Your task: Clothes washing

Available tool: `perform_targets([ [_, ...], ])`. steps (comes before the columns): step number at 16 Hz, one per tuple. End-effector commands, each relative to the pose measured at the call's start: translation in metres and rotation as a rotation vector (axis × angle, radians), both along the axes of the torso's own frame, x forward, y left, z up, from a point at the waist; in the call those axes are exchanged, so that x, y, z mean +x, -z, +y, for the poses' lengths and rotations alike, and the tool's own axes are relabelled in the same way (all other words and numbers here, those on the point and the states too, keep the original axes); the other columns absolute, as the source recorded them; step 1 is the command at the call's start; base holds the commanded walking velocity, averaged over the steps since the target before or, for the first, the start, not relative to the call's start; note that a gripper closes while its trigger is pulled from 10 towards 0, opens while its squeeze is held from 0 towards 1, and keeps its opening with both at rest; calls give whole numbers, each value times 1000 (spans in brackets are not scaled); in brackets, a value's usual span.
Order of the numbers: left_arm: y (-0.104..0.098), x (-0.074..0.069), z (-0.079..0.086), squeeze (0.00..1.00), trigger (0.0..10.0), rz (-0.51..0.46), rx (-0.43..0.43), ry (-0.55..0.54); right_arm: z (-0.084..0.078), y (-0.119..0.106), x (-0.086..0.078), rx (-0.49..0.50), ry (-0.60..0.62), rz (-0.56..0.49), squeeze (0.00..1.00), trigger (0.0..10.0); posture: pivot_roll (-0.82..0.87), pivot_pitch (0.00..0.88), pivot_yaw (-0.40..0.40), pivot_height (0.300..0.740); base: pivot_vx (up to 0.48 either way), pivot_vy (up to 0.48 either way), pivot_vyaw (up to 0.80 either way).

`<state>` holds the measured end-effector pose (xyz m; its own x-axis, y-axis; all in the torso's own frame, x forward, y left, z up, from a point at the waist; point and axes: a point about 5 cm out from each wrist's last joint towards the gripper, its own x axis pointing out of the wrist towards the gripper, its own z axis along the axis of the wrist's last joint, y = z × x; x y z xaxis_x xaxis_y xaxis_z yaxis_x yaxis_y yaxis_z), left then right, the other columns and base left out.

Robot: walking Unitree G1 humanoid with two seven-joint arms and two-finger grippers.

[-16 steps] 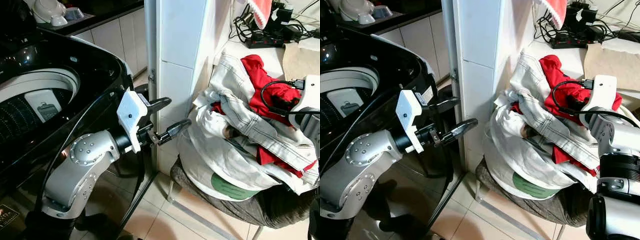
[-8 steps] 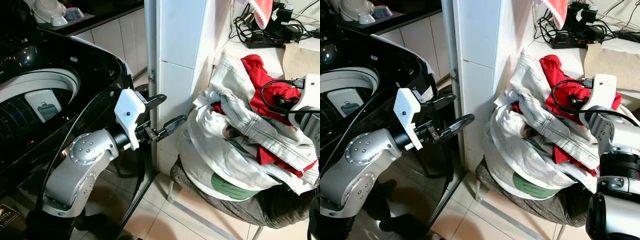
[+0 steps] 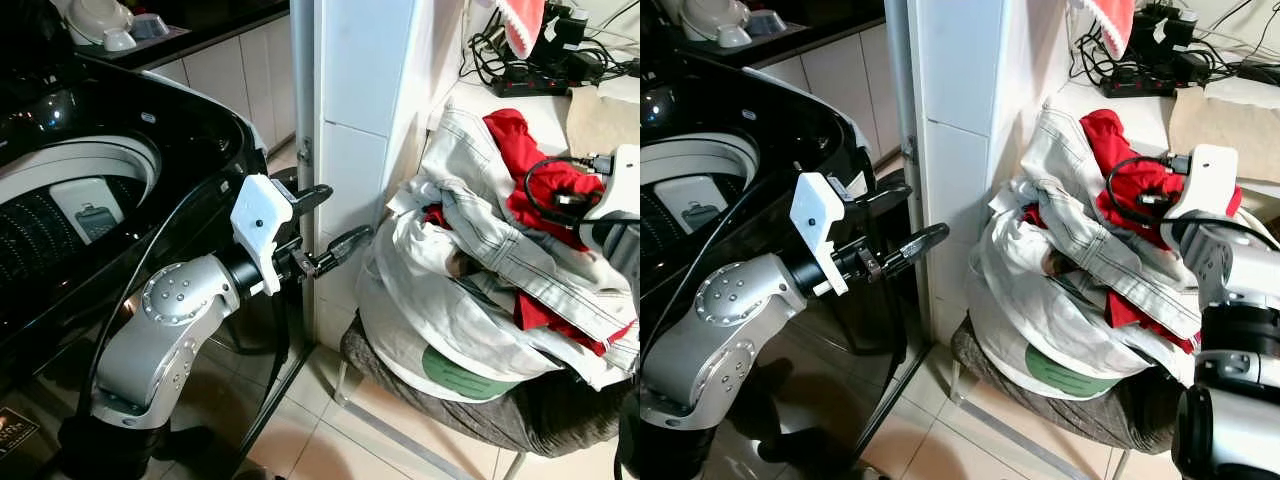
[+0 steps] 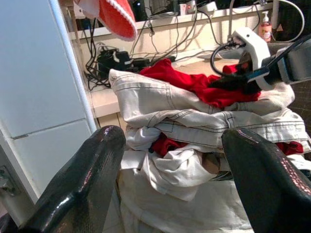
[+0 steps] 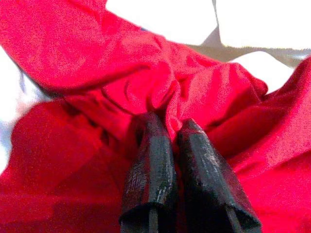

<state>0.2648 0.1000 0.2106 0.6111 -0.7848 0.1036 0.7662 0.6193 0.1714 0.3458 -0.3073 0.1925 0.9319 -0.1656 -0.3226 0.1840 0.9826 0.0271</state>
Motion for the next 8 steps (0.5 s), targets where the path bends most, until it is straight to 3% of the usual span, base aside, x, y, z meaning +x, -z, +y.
perform_targets([
  [1,-6,4,4,0,10000,-26,-2,-24,-3,-22,2,-21,13,-73,0,0,-65,0,-1,740,0,0,0],
  [3,-10,7,9,0,10000,-34,-19,-51,-4,-47,3,-68,43,-166,0,0,-61,0,6,740,0,0,0],
  [4,-12,12,14,0,10000,-36,-24,-97,-3,-74,3,-94,58,-271,0,0,-56,0,7,740,0,0,0],
  [6,-19,19,20,0,10000,-66,-41,-163,9,-122,3,-105,-6,-479,0,0,-53,0,8,740,0,0,0],
  [7,-30,24,23,0,10000,-117,-75,-204,25,-160,1,-103,-97,-618,0,0,-55,0,9,740,0,0,0],
  [8,-33,25,24,0,10000,-124,-86,-208,29,-167,1,-105,-120,-639,0,0,-55,0,9,740,0,0,0],
])
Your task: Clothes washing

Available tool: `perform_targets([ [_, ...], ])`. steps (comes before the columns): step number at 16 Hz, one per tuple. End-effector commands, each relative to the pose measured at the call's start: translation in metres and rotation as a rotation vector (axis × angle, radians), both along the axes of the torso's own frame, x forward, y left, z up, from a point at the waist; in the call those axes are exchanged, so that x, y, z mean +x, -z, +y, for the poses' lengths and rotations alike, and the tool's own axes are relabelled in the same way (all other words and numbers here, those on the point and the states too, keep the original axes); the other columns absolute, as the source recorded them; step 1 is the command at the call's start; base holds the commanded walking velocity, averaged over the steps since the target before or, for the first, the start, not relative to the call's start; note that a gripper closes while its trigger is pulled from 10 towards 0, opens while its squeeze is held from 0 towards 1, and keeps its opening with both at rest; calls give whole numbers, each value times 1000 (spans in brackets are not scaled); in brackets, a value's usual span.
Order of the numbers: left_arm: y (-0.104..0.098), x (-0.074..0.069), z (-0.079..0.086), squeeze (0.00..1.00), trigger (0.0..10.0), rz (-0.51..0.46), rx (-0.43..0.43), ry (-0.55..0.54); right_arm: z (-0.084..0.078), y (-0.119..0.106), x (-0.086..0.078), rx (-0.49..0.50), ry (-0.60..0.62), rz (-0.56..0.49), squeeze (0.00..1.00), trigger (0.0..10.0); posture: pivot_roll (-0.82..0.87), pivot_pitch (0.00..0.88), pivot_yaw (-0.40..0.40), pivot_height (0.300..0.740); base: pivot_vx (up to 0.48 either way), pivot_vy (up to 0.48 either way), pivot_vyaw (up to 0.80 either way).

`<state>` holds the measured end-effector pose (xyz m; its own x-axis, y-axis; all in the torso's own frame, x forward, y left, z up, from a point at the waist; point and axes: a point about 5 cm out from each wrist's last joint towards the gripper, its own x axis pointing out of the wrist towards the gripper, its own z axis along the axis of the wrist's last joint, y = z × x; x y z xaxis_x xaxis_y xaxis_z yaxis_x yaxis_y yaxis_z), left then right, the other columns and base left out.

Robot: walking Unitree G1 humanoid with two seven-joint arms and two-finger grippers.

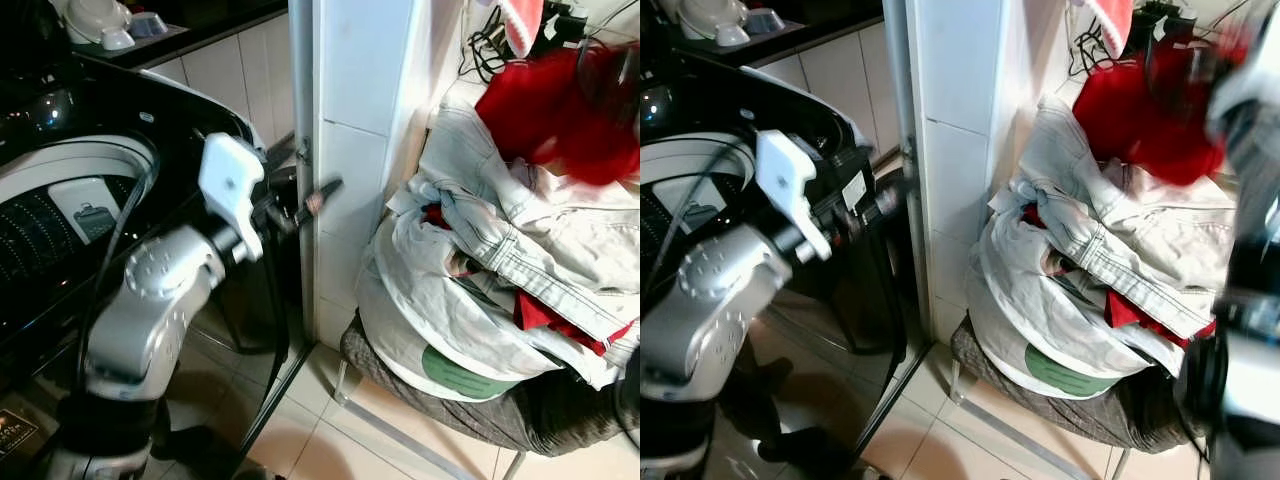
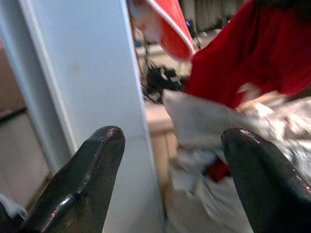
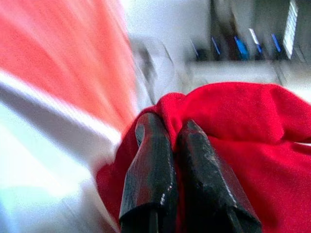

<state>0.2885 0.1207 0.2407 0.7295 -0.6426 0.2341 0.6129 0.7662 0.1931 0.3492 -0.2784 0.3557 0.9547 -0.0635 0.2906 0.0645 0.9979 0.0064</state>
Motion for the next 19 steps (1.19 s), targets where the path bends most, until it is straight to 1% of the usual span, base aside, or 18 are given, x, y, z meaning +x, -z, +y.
perform_targets([
  [1,-10,3,4,1000,10000,-46,-13,-33,13,-18,-4,-25,-78,-68,0,0,-58,0,9,740,0,0,0],
  [2,-17,2,2,1000,10000,-69,-19,-7,29,-30,-5,-9,-166,-110,0,0,-60,0,10,740,0,0,0],
  [3,-26,3,-3,1000,10000,-104,-25,7,55,-34,-3,40,-319,-115,0,0,-62,0,6,740,0,0,0],
  [5,-34,3,-9,1000,10000,-130,-38,29,77,-29,-2,92,-457,-82,0,0,-62,0,5,740,0,0,0],
  [6,-43,2,-19,1000,10000,-156,-61,70,106,-15,1,141,-610,-40,0,0,-54,0,0,740,0,0,0],
  [7,-45,1,-24,1000,10000,-162,-71,89,121,-8,1,187,-685,-18,0,0,-53,0,-2,740,0,0,0],
  [8,-47,1,-26,1000,10000,-159,-86,103,128,-4,1,221,-720,-2,0,0,-53,0,-2,740,0,0,0],
  [9,-48,1,-29,1000,10000,-161,-105,105,139,1,1,278,-777,27,0,0,-52,0,-8,740,0,0,0],
  [10,-46,1,-31,1000,10000,-144,-126,107,150,8,2,326,-820,58,0,0,-50,0,-11,740,0,0,0],
  [11,-43,2,-31,1000,10000,-130,-120,100,157,11,1,352,-853,79,0,0,-46,0,-19,740,0,0,0],
  [12,-40,4,-30,1000,10000,-119,-112,59,161,11,-1,368,-886,89,0,0,-46,0,-19,740,0,0,0],
  [13,-35,4,-30,1000,10000,-87,-110,63,164,12,-3,381,-923,99,0,0,-43,0,-23,740,0,0,0],
  [14,-27,6,-28,478,10000,-59,-95,36,168,12,-6,401,-981,119,0,0,-42,0,-25,740,0,0,0],
  [15,-25,8,-26,180,10000,-76,-60,8,170,12,-8,408,-1005,125,0,0,-42,0,-25,740,0,0,0],
  [16,-24,11,-25,0,10000,-92,-39,-30,173,13,-12,406,-1033,135,0,0,-43,0,-24,740,0,0,0],
  [17,-25,14,-23,0,10000,-125,-23,-75,176,14,-19,399,-1073,149,0,0,-44,0,-21,740,0,0,0],
  [18,-23,17,-25,0,10000,-127,16,-88,178,16,-25,401,-1111,163,0,0,-47,0,-14,740,0,0,0],
  [19,-22,18,-25,0,10000,-128,29,-89,178,17,-27,403,-1117,166,0,0,-47,0,-14,740,0,0,0],
])
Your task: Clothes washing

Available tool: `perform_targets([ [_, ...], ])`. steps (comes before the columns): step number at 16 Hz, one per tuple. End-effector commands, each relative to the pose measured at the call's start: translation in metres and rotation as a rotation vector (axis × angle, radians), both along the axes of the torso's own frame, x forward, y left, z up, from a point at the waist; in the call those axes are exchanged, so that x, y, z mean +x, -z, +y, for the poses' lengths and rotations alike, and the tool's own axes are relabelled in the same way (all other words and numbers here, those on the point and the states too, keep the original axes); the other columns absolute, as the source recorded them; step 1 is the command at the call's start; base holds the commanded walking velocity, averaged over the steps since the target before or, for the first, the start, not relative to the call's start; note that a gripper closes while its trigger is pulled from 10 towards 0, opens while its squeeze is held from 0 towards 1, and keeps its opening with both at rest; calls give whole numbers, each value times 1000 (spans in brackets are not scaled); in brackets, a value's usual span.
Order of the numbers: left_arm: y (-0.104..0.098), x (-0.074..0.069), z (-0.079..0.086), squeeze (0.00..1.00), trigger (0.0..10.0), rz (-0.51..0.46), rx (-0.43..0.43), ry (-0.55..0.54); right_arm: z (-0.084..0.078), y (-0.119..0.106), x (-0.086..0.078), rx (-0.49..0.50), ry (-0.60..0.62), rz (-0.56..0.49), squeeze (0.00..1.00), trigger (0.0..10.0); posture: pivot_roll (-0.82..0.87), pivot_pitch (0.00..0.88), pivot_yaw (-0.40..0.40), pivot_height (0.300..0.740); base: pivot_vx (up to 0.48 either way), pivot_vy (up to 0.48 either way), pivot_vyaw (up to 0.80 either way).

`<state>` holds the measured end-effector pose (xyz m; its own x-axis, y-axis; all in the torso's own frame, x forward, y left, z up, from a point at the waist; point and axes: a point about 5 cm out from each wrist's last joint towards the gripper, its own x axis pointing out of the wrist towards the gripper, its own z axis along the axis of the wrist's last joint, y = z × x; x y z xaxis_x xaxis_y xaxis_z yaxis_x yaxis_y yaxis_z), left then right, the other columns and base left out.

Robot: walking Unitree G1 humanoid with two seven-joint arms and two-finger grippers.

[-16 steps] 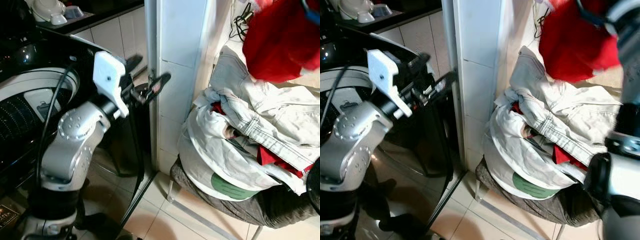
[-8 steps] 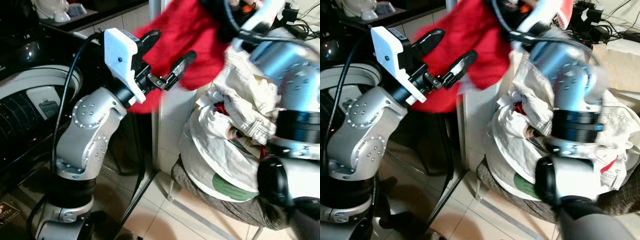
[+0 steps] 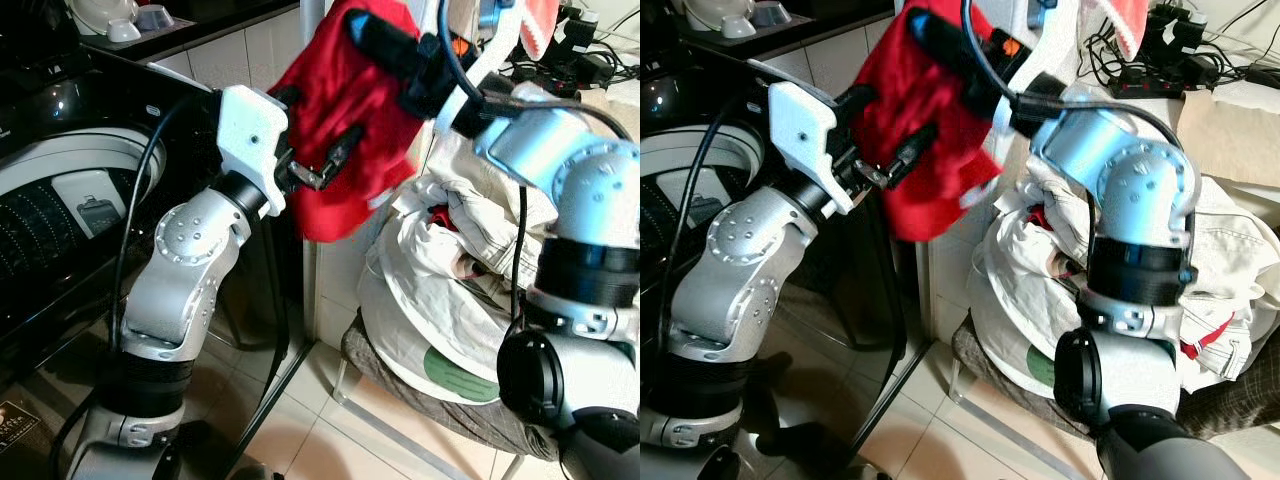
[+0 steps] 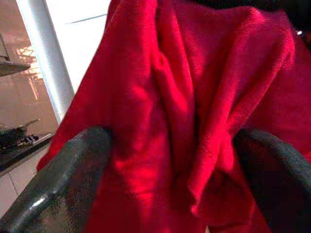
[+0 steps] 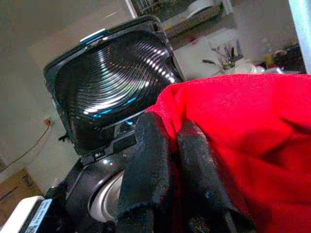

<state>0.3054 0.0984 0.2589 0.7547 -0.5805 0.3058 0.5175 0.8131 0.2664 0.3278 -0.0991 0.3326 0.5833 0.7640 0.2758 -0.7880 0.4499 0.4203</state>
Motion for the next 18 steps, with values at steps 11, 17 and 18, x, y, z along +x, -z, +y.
perform_targets([
  [11,-5,5,5,0,0,-30,-26,-3,-2,-4,-14,23,-28,-20,0,0,-47,0,9,740,0,0,0],
  [17,-3,6,10,0,0,-23,-31,-21,-1,-4,-15,25,-37,-13,0,0,-44,0,6,740,0,0,0],
  [18,-3,6,11,0,0,-21,-31,-25,-1,-4,-15,25,-39,-12,0,0,-44,0,6,740,0,0,0],
])
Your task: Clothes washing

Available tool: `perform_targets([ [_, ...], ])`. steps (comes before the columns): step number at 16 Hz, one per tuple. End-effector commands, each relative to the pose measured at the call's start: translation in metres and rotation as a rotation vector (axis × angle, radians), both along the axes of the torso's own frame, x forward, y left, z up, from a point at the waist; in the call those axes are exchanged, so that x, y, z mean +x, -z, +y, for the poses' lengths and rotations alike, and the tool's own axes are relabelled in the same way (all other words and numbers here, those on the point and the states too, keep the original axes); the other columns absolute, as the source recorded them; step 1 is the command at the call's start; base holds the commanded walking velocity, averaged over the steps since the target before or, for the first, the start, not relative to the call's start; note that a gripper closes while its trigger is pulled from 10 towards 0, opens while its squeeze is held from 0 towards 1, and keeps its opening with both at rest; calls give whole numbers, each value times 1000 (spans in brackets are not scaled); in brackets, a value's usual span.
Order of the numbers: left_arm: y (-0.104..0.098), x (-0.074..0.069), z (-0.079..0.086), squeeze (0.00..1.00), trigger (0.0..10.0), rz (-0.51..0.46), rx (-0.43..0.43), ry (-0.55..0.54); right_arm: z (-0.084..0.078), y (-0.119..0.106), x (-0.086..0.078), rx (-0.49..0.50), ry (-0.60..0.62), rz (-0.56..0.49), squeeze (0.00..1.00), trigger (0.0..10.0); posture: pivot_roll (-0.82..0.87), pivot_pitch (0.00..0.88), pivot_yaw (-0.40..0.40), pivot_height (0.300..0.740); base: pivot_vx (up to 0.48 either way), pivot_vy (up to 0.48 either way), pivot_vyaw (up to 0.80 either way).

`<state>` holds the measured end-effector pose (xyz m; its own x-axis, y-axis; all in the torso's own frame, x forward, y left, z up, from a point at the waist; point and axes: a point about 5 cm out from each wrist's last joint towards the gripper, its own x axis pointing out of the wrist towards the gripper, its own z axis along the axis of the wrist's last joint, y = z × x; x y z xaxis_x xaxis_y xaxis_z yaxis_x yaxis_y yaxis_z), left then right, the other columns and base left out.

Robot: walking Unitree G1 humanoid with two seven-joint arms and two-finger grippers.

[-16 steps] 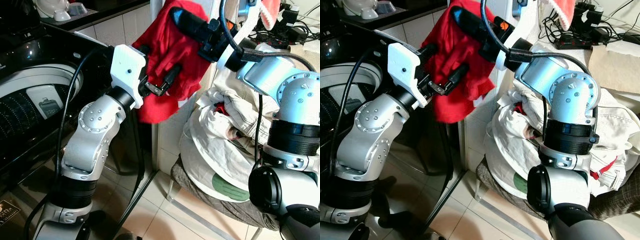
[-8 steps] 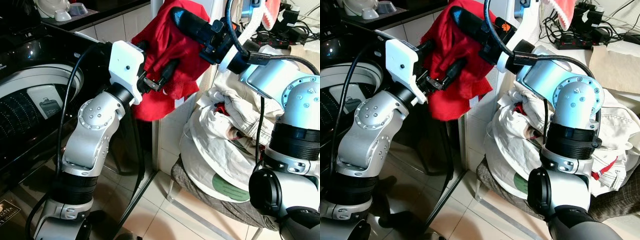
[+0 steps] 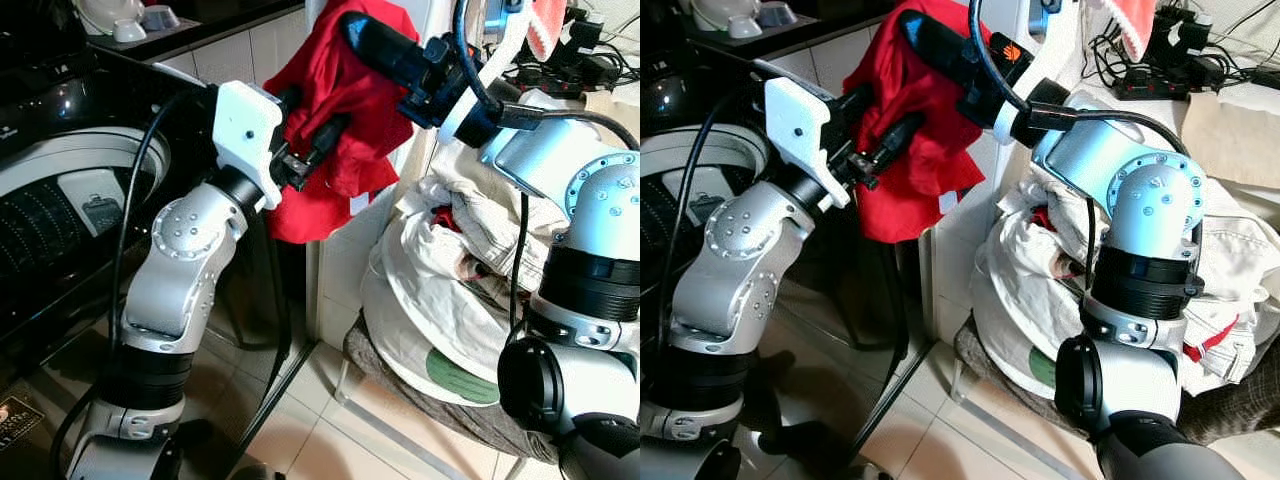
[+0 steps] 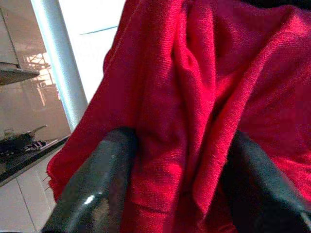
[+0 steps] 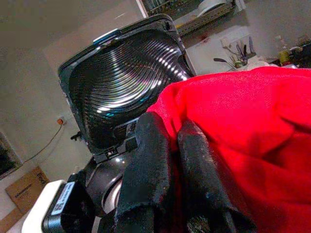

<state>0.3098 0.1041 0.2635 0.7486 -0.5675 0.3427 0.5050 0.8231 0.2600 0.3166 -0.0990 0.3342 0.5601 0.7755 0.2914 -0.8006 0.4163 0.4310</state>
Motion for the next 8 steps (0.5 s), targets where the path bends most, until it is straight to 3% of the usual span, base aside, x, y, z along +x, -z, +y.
perform_targets([
  [1,2,2,6,0,0,10,-6,-22,-1,-2,-3,3,-9,-14,0,0,-42,0,4,740,0,0,0],
  [8,-2,6,19,0,0,9,-21,-79,-1,-3,-4,3,-6,-20,0,0,-41,0,11,740,0,0,0],
])
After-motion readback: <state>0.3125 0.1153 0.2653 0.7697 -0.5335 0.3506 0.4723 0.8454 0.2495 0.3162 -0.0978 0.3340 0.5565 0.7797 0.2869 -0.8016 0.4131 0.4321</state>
